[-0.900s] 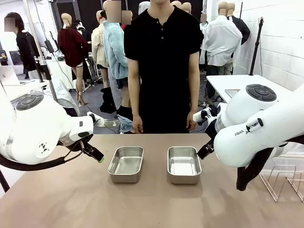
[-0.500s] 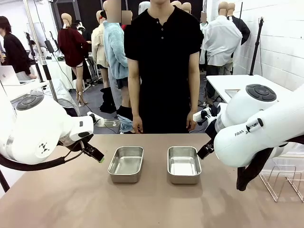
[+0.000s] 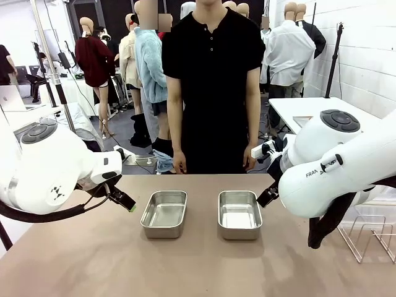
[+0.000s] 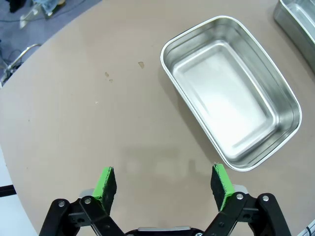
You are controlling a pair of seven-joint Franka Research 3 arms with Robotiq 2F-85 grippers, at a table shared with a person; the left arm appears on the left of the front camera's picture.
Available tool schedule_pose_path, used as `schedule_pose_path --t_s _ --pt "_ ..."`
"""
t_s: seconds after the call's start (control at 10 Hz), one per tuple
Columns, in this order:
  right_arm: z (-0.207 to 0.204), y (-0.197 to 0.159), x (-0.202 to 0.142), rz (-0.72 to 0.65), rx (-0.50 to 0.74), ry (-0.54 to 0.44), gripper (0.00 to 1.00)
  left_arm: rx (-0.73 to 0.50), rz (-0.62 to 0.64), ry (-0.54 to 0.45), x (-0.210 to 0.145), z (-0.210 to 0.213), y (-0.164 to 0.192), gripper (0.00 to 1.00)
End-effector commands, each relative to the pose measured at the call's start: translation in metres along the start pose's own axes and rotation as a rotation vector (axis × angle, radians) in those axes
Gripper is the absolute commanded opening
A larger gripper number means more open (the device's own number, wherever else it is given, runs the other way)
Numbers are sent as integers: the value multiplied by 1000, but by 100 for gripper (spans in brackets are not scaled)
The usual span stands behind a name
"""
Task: Place the bread in airtight containers.
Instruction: Lift both Airtight Container.
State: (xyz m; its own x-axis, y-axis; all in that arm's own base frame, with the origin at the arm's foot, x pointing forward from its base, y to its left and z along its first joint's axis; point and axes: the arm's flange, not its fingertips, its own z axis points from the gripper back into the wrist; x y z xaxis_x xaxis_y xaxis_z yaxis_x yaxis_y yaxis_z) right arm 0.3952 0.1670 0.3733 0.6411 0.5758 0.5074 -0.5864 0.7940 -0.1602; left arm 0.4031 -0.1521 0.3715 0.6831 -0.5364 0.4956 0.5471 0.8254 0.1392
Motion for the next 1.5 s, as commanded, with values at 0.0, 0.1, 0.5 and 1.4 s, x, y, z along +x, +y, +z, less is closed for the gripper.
schedule_pose_path --t_s 0.0,0.1,0.5,1.4 --pt "0 0 0 0 0 0 100 1 2 0 0 0 1 100" --pt "0 0 0 0 0 0 100 1 2 0 0 0 1 100" --pt "34 1 -3 3 10 -65 100 53 -16 -97 14 50 12 100" --pt "186 -48 -60 -132 224 -216 100 -375 24 -123 14 165 73 100"
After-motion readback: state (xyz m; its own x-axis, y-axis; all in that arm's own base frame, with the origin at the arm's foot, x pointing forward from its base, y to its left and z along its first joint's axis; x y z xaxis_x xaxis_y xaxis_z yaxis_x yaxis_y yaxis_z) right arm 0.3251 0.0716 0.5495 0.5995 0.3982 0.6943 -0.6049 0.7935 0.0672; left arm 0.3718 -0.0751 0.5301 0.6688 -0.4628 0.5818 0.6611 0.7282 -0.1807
